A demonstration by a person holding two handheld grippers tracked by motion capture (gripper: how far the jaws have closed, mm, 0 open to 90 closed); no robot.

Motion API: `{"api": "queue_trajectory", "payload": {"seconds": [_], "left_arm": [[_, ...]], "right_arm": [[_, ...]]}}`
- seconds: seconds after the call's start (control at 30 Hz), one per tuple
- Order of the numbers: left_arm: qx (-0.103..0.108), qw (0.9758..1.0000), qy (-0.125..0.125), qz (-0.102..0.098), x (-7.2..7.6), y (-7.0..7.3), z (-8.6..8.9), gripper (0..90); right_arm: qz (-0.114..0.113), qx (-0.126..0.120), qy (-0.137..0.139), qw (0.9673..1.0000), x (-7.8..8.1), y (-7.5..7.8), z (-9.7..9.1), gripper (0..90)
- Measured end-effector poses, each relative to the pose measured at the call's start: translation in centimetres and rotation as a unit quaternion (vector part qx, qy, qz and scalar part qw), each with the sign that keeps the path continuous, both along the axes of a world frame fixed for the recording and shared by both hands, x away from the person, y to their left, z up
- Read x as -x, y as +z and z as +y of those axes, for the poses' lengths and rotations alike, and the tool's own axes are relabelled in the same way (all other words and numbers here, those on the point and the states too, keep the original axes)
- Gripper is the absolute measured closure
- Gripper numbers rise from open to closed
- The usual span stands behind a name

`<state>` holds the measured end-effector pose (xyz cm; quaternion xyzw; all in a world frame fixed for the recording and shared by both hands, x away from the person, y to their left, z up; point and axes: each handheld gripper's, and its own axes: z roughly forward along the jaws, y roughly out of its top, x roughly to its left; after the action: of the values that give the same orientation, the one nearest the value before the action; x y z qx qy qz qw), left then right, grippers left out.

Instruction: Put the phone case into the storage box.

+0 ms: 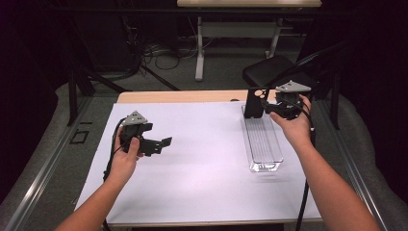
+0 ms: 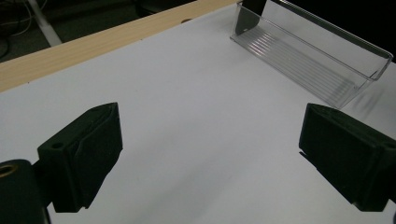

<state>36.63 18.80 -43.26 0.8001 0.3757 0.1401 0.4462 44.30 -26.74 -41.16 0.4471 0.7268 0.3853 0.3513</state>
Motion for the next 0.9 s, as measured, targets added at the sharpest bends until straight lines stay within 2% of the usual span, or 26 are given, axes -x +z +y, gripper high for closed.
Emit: {"api": "queue_trajectory", "payload": {"seconds": [0.1, 0.2, 0.37, 0.43, 0.63, 0.73, 0.9], "left_arm": [[0.001, 1.0000, -0.001, -0.001, 0.0, 0.0, 0.1, 6.5], [0.001, 1.0000, -0.003, 0.000, 0.1, 0.0, 0.1, 6.5], [0.001, 1.0000, -0.003, 0.001, 0.2, 0.0, 0.1, 6.5], [0.003, 1.0000, -0.002, 0.000, 0.2, 0.2, 0.2, 6.5], [0.003, 1.0000, -0.003, 0.000, 0.3, 0.3, 0.5, 6.5], [0.008, 1.0000, -0.003, 0.003, 0.4, 0.2, 0.6, 6.5], [0.008, 0.9999, -0.006, 0.004, 0.5, 0.3, 0.7, 6.5]], "right_arm": [[0.010, -0.005, 0.005, 0.9999, 0.4, 0.1, 0.3, 25.8], [0.006, -0.008, 0.006, 0.9999, 0.9, 0.2, 0.8, 19.8], [0.011, -0.043, 0.015, 0.9989, 1.6, 0.6, 1.1, 13.0], [0.019, -0.040, 0.020, 0.9988, 1.8, 0.6, 1.3, 4.7], [0.032, -0.083, 0.033, 0.9955, 2.3, 1.0, 1.2, 4.5], [0.033, -0.090, 0.039, 0.9947, 2.7, 1.0, 1.2, 3.6], [0.034, -0.087, 0.054, 0.9942, 3.6, 1.1, 1.4, 0.0]]}}
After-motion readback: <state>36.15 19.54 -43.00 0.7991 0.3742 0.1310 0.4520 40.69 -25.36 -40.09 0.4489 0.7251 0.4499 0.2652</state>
